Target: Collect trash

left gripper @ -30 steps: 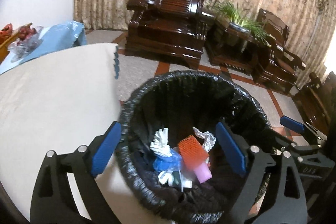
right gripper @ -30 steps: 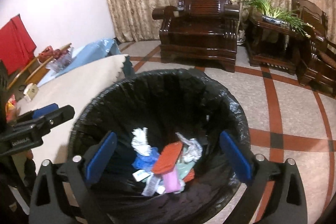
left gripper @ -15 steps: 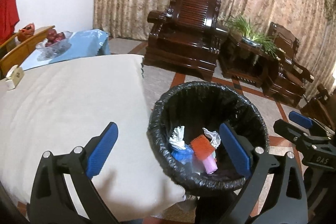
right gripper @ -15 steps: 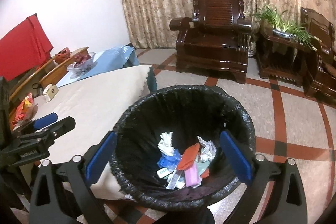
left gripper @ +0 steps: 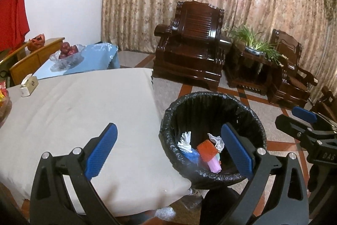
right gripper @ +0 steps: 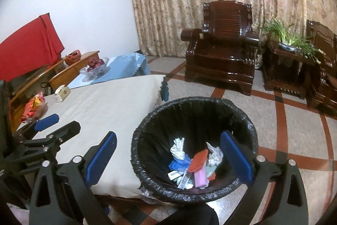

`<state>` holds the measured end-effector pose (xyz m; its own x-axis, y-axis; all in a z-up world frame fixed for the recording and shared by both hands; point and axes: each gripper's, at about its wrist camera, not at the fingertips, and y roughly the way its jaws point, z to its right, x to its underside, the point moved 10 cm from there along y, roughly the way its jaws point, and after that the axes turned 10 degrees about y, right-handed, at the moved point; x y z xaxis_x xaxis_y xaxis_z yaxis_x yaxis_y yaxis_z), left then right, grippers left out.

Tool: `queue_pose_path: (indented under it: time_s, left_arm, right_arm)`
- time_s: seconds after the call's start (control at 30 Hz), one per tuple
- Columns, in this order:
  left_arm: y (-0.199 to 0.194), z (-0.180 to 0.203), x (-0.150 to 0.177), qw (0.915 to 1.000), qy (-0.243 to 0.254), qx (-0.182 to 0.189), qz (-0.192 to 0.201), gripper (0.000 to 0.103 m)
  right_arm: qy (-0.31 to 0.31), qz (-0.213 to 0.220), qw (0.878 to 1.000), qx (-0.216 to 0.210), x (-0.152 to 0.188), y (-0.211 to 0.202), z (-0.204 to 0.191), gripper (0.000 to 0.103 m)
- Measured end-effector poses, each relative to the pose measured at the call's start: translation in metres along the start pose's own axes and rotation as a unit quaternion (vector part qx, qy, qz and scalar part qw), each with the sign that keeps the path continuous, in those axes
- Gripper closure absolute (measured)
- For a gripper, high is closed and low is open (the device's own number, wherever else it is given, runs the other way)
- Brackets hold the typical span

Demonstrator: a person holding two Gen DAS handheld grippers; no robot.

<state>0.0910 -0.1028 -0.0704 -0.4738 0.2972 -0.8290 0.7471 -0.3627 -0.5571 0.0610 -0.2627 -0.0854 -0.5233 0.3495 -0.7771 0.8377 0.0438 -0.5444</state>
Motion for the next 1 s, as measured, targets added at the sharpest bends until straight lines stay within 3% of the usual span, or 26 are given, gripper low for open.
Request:
queue_pose_path:
  time_s: [0.53,1.0]
  left_arm:
    - [-0.037,0.002,-0.013,0.9993,-0.002,-0.01,0.036,0.007]
    - [-0.045,-0.004,-0.012,0.999,-0.007,-0.014,0.041,0.007]
  right_arm:
    - [-0.026,0.025,0.999,-0.022,-0.009,-0.019,-0.026,0.006]
    - [-0.032,0.025,0.999,-0.023,-0.008,-0.018,-0.029,0.006]
